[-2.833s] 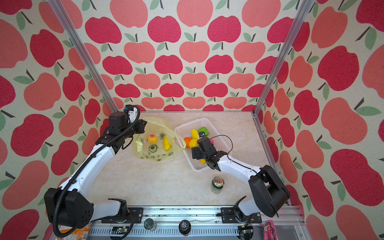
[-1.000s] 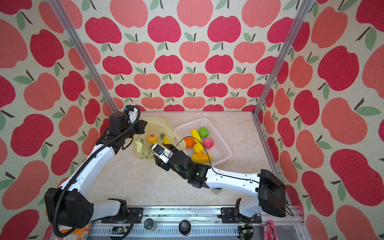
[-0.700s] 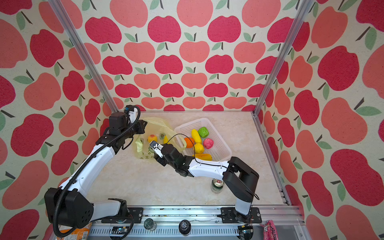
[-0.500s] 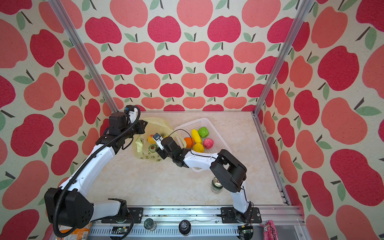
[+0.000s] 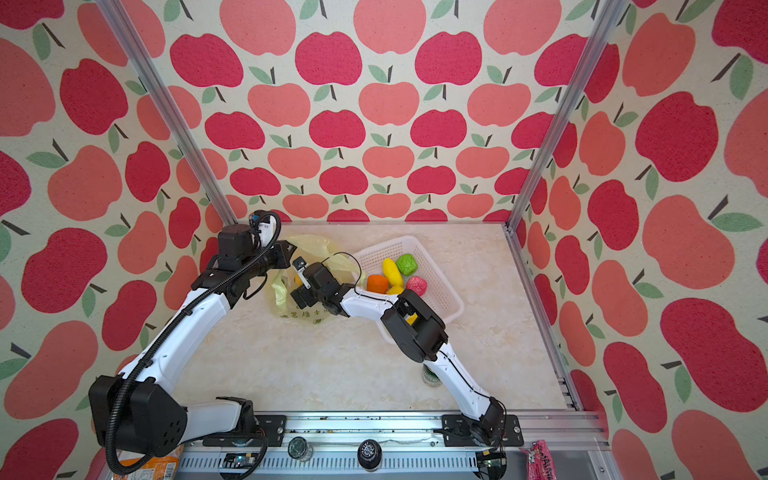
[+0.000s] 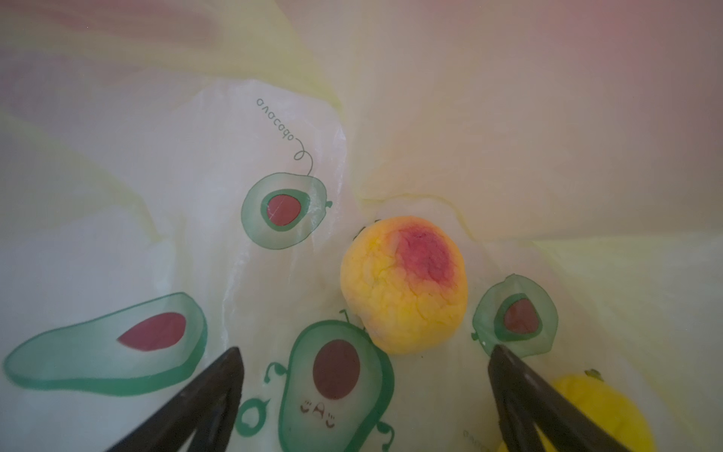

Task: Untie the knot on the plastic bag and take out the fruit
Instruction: 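Close the right gripper on the small yellow-red peach in the bag, then lift the peach out and release it into the basket with the right gripper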

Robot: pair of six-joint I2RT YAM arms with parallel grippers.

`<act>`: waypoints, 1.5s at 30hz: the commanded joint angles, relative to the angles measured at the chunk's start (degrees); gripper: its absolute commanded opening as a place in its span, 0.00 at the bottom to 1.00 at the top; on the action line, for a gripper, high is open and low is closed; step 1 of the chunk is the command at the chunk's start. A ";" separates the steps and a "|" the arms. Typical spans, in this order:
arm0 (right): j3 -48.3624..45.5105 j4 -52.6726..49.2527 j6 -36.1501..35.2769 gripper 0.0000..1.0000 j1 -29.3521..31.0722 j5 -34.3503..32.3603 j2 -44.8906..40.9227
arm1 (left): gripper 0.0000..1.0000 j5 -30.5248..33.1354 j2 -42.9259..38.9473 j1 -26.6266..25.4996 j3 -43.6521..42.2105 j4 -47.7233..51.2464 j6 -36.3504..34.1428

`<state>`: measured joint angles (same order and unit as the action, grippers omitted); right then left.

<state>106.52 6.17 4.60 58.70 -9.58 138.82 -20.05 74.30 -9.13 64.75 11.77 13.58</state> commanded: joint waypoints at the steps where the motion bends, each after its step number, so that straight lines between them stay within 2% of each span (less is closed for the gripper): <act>1: 7.31 -5.41 0.93 0.99 -0.52 -2.62 5.29 | 0.00 -2.08 0.82 -0.02 0.94 0.62 -0.14; 5: 17.15 -11.66 2.45 0.98 -0.73 -2.71 10.16 | 0.00 -3.06 1.01 -0.40 1.20 0.64 -0.40; 8: 19.63 -12.13 3.88 0.98 -1.11 -0.12 11.75 | 0.00 -3.41 0.88 -0.80 1.17 0.60 -0.70; 11: 23.60 -15.25 4.54 0.93 -1.22 0.64 13.76 | 0.00 -3.35 0.86 -1.12 1.34 0.62 -0.93; 15: 24.59 -16.24 5.42 0.78 -1.81 1.51 14.11 | 0.00 -3.15 1.09 -1.26 1.43 0.71 -1.07; 19: 23.02 -16.46 6.72 0.60 -2.64 3.49 12.35 | 0.00 -2.34 1.04 -1.28 1.38 0.80 -1.19; 22: 18.52 -14.87 6.42 0.54 -2.76 4.29 8.29 | 0.00 -0.97 1.12 -1.33 1.34 0.84 -1.19; 27: 4.80 -7.54 4.62 0.46 -2.54 5.55 -3.12 | 0.00 1.35 2.31 -1.18 2.06 1.67 -1.11; 32: -10.85 0.63 2.32 0.43 -2.03 5.48 -16.82 | 0.00 1.45 2.68 -1.00 2.27 1.72 -1.02; 37: -22.31 4.94 0.07 0.41 -1.43 5.66 -27.93 | 0.00 1.72 2.49 -0.93 2.06 1.64 -1.02; 42: -31.45 5.24 -3.44 0.38 -0.71 3.38 -39.36 | 0.00 1.73 2.36 -0.92 2.01 1.77 -0.93; 45: -38.63 7.36 -5.82 0.37 -0.36 -0.50 -48.54 | 0.00 1.98 2.34 -0.98 1.87 1.62 -0.98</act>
<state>72.36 11.05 2.66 58.02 -6.20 96.51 -18.74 76.73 -10.26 65.25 12.25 13.39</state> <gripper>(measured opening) 0.581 0.046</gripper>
